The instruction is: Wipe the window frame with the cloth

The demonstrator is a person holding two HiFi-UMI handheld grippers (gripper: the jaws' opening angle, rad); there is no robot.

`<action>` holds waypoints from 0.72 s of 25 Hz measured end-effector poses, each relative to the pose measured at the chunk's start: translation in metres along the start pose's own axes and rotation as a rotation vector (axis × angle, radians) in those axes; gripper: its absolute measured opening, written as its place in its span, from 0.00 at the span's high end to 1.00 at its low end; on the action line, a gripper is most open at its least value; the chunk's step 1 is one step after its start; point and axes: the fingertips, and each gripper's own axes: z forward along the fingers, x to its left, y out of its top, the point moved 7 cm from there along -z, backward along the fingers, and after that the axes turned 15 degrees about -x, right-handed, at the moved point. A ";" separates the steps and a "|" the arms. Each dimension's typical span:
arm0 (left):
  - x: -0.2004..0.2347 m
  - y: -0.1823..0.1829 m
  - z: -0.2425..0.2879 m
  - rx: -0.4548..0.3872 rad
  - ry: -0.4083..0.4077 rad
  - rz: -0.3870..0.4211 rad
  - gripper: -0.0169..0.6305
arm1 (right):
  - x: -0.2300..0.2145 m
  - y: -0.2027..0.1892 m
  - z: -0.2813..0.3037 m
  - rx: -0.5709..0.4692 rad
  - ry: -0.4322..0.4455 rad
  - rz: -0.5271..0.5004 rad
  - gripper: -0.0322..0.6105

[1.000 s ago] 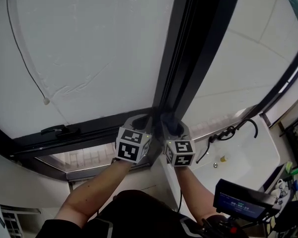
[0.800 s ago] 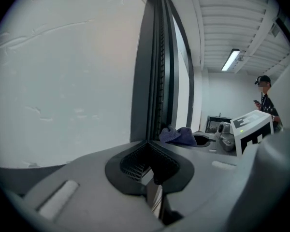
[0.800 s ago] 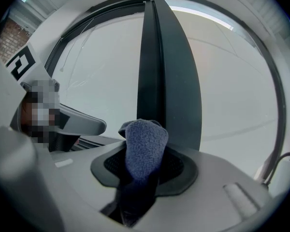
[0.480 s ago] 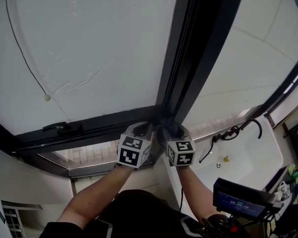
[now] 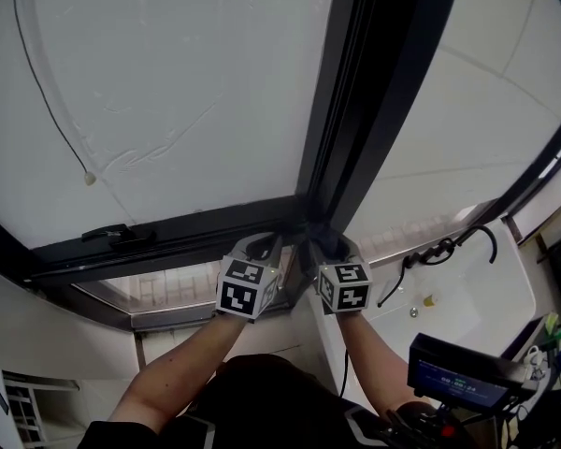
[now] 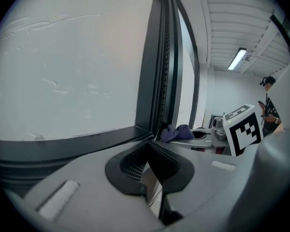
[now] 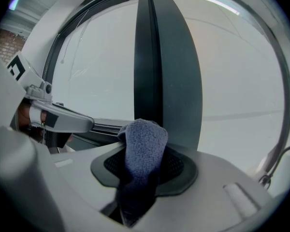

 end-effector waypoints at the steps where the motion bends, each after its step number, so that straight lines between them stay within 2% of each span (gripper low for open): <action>1: 0.000 -0.001 -0.003 -0.003 0.000 0.006 0.98 | -0.001 0.001 -0.004 0.003 0.006 0.013 0.73; 8: -0.004 -0.010 -0.016 -0.020 0.018 -0.040 0.98 | -0.013 -0.002 -0.021 0.022 0.052 0.013 0.73; 18: -0.016 -0.020 -0.022 0.030 0.049 -0.014 0.98 | -0.010 -0.004 -0.002 0.016 0.231 0.050 0.73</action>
